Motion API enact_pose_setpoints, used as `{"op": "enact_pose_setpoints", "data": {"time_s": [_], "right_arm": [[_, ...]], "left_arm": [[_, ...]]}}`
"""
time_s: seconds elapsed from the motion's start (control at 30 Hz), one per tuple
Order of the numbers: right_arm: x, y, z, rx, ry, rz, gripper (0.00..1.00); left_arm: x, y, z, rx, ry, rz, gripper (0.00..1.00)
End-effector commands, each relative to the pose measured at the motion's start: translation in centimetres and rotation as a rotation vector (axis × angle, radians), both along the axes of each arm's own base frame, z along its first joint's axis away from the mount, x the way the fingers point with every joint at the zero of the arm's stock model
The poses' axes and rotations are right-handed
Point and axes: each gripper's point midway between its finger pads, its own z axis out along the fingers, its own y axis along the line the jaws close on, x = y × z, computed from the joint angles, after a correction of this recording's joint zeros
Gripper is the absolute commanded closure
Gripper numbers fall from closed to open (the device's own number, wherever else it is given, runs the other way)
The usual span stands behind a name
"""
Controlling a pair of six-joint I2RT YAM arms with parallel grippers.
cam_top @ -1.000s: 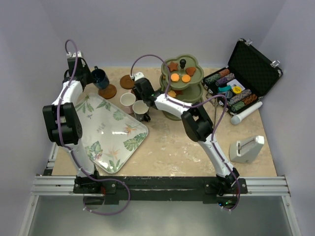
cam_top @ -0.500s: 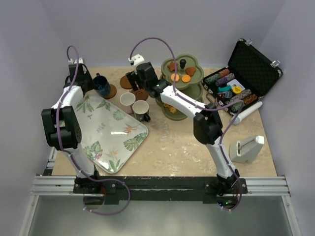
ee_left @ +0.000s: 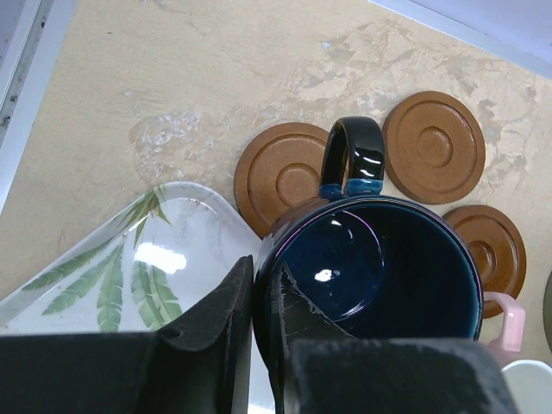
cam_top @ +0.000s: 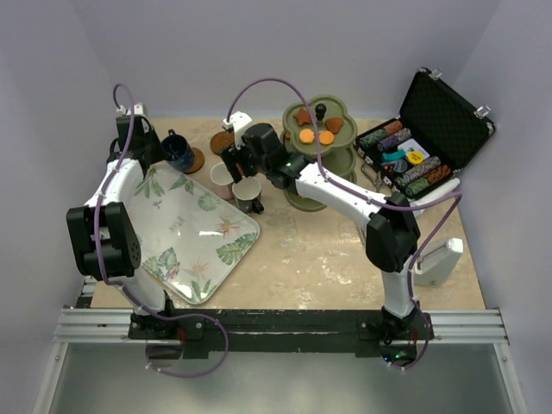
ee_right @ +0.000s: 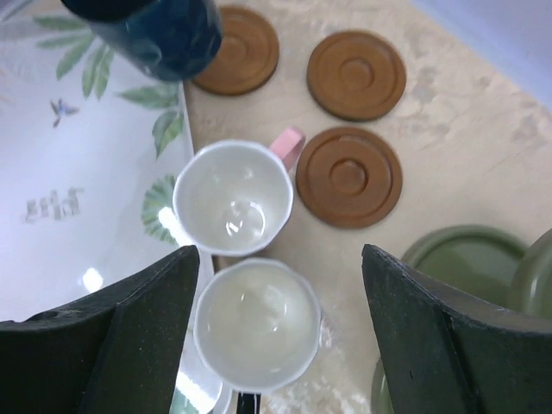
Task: Serve the afternoon tea
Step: Pick up the cup at the center of the board.
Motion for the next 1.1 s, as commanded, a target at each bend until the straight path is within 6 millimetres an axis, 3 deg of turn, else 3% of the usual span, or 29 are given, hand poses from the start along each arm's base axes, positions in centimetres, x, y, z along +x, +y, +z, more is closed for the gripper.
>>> {"op": "enact_pose_setpoints", "data": {"time_s": [0.0,0.37,0.7,0.83,0.97,1.07], "right_arm": [[-1.0,-1.4,-0.2,0.022,0.038,-0.013,0.22],[0.2,-3.3,-6.4,-0.066,0.129,-0.046,0.37],[0.3,-2.1,-10.6,-0.121,0.186,0.022,0.5],[0.4,-2.2,-10.8,-0.132,0.188,0.013,0.65],[0.5,-3.6,-9.9,-0.174,0.157,-0.018,0.91],[0.4,-4.9,-8.4,-0.185,0.135,-0.062,0.97]], "left_arm": [[0.6,-0.7,5.4,0.006,-0.157,-0.033,1.0],[0.9,-1.5,5.3,-0.029,-0.156,-0.077,1.0],[1.0,-1.9,5.3,-0.042,-0.157,-0.091,1.0],[1.0,-2.0,5.4,-0.042,-0.161,-0.094,1.0],[1.0,-2.1,5.4,-0.046,-0.161,-0.099,1.0],[1.0,-2.1,5.5,-0.049,-0.163,-0.101,1.0]]}}
